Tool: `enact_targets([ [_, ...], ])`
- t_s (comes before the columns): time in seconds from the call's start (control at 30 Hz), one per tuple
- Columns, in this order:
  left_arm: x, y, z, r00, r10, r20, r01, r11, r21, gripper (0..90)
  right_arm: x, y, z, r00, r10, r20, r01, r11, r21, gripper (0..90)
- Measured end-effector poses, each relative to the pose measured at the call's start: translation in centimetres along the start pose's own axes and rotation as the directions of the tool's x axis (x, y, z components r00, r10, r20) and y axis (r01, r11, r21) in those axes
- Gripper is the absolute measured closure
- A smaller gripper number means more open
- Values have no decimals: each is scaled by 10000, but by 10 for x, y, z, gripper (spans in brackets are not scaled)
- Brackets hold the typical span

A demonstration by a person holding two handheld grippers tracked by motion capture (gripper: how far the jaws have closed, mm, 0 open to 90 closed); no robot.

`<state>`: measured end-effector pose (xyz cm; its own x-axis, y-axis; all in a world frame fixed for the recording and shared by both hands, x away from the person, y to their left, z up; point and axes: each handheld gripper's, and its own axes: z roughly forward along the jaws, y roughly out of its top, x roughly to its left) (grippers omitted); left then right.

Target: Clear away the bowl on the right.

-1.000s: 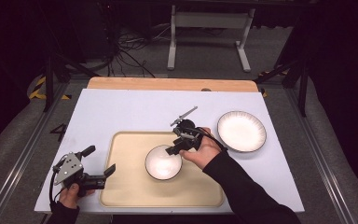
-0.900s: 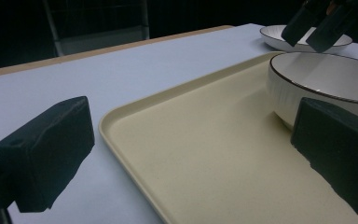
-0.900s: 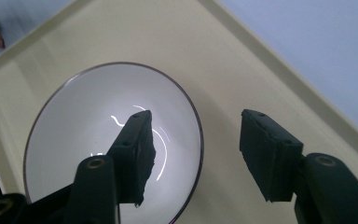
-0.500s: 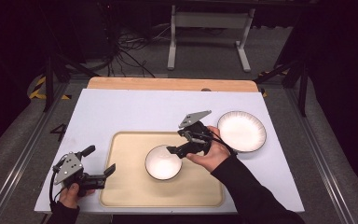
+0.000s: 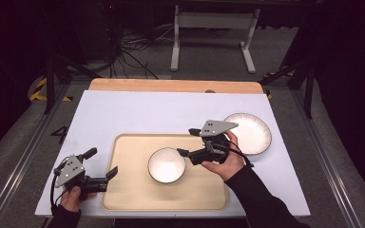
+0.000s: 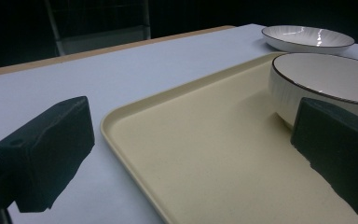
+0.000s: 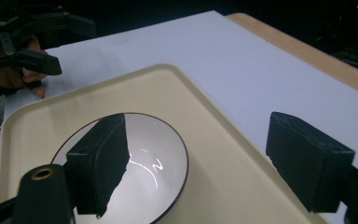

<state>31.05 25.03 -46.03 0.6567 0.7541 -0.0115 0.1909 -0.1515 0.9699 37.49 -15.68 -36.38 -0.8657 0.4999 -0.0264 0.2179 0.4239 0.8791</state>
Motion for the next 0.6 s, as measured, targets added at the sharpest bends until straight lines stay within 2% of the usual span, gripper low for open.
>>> enact_targets([
  [0.07, 0, 0, 0, 10000, -8, -10, 8, 10000, -19, 1, 0, -2, -5, 9997, -158, 178, 166, 9988, -451, 196],
  [0.2, 0, 0, 0, 10000, -35, -24, 35, 10000, -29, 2, 1, -6, -9, 9996, -247, 159, 262, 9942, -1041, 165],
  [0.33, 0, 0, 0, 10000, -19, -14, 19, 10000, -27, 1, 3, -14, -14, 9968, -430, 676, 528, 9871, -1509, 149],
  [0.4, 0, 0, 0, 10000, -13, -12, 13, 10000, -26, 2, 2, -15, -16, 9965, -402, 731, 515, 9857, -1603, 142],
  [0.47, 0, 0, 0, 10000, -9, -10, 9, 10000, -26, 2, 0, -20, -21, 9946, -303, 995, 495, 9791, -1971, 134],
  [0.6, 0, 0, 0, 10000, -14, -19, 14, 10000, -25, 1, -3, -28, -30, 9888, -145, 1486, 479, 9735, -2234, 120],
])
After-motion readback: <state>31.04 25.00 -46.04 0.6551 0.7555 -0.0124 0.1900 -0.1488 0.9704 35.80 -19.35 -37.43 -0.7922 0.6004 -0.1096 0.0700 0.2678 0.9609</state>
